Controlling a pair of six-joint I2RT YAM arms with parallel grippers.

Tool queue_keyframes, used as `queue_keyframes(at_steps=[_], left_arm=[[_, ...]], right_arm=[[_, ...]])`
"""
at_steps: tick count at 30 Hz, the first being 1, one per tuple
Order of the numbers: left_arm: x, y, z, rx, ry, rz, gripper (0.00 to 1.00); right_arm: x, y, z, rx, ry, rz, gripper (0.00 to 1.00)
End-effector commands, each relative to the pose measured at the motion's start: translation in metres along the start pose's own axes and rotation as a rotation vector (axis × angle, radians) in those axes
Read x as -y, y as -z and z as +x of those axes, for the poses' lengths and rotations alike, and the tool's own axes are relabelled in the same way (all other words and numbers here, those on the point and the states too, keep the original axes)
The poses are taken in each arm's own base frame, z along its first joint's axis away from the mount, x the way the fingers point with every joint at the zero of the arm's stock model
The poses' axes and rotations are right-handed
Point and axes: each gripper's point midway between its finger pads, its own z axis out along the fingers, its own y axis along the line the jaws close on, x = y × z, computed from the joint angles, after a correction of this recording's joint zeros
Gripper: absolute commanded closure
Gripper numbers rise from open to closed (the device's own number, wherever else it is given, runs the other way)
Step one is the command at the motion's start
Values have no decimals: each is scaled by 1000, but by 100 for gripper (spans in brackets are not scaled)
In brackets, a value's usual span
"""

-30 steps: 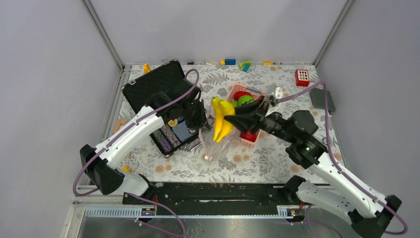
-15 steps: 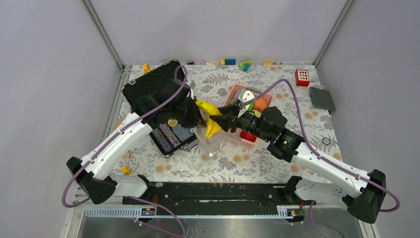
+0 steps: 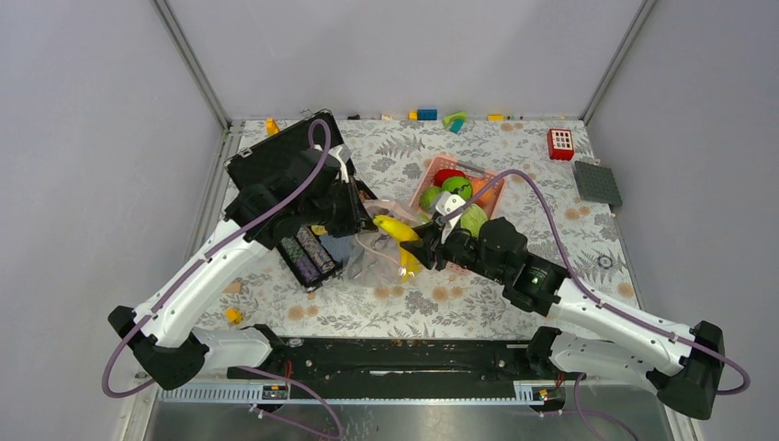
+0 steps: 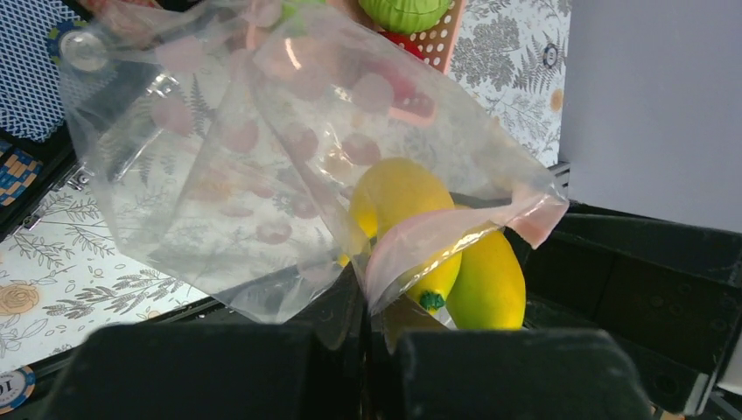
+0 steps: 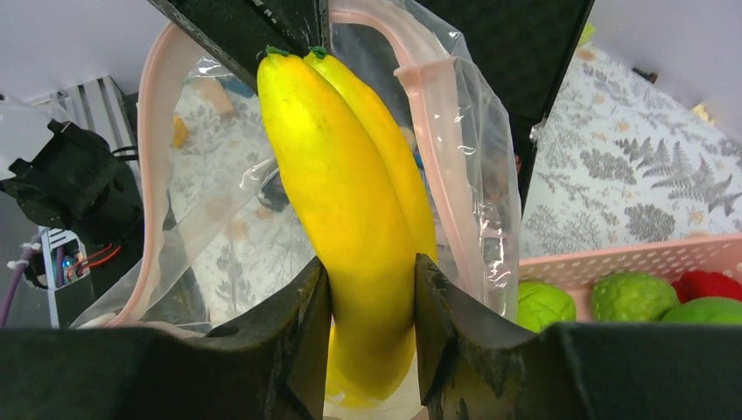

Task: Place the food in the zip-top bag and seal the zipper
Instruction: Place the fake fruit in the zipper food storage bag.

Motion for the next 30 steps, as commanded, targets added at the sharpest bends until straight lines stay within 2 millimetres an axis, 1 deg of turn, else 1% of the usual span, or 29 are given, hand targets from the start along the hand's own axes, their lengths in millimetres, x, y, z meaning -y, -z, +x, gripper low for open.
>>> queue_keyframes(at_steps=[1, 2, 4, 5, 6, 8, 10, 11, 13, 14, 15, 16, 17, 18, 21, 24, 26, 30], left_arm=[[11, 3, -22, 96, -19, 23, 100], [9, 3, -23, 100, -27, 18, 100], [3, 2, -23, 116, -37, -3, 100], [-1, 1, -23, 125, -45, -11, 100], [-3, 0, -23, 133, -51, -15, 100], [-7, -3, -22, 145, -69, -9, 100], [-10, -7, -19, 140, -82, -5, 100], [-10, -10, -18, 136, -90, -3, 100], [-11, -15, -15, 125, -101, 6, 100], [-10, -19, -12, 117, -107, 13, 100], [-9, -22, -11, 110, -109, 21, 100], [-8, -24, -9, 100, -110, 29, 100], [-8, -26, -9, 97, -111, 37, 100], [-8, -29, -8, 93, -111, 37, 100], [-12, -31, -7, 95, -106, 23, 100], [-14, -30, -9, 107, -104, 15, 100], [-16, -30, -9, 111, -108, 7, 100], [-21, -32, -7, 110, -119, -4, 100]], right_arm=[[5, 10, 16, -168, -68, 70, 86], [15, 11, 20, -215, -111, 143, 84], [33, 16, 29, -315, -163, 281, 83], [40, 22, 37, -382, -185, 345, 83], [43, 24, 40, -421, -205, 385, 83], [41, 24, 44, -471, -245, 405, 79], [34, 21, 43, -478, -287, 380, 75], [29, 18, 40, -473, -300, 351, 70], [16, 13, 34, -449, -319, 268, 54], [9, 11, 30, -432, -318, 220, 43], [2, 9, 26, -412, -311, 172, 28], [-3, 7, 21, -386, -299, 129, 16], [-9, 8, 17, -361, -291, 84, 7], [-10, 8, 11, -331, -283, 69, 2], [-5, 13, -5, -258, -278, 87, 0], [12, 19, -15, -218, -273, 180, 0], [29, 25, -21, -203, -276, 265, 0], [81, 40, -14, -213, -389, 479, 0]])
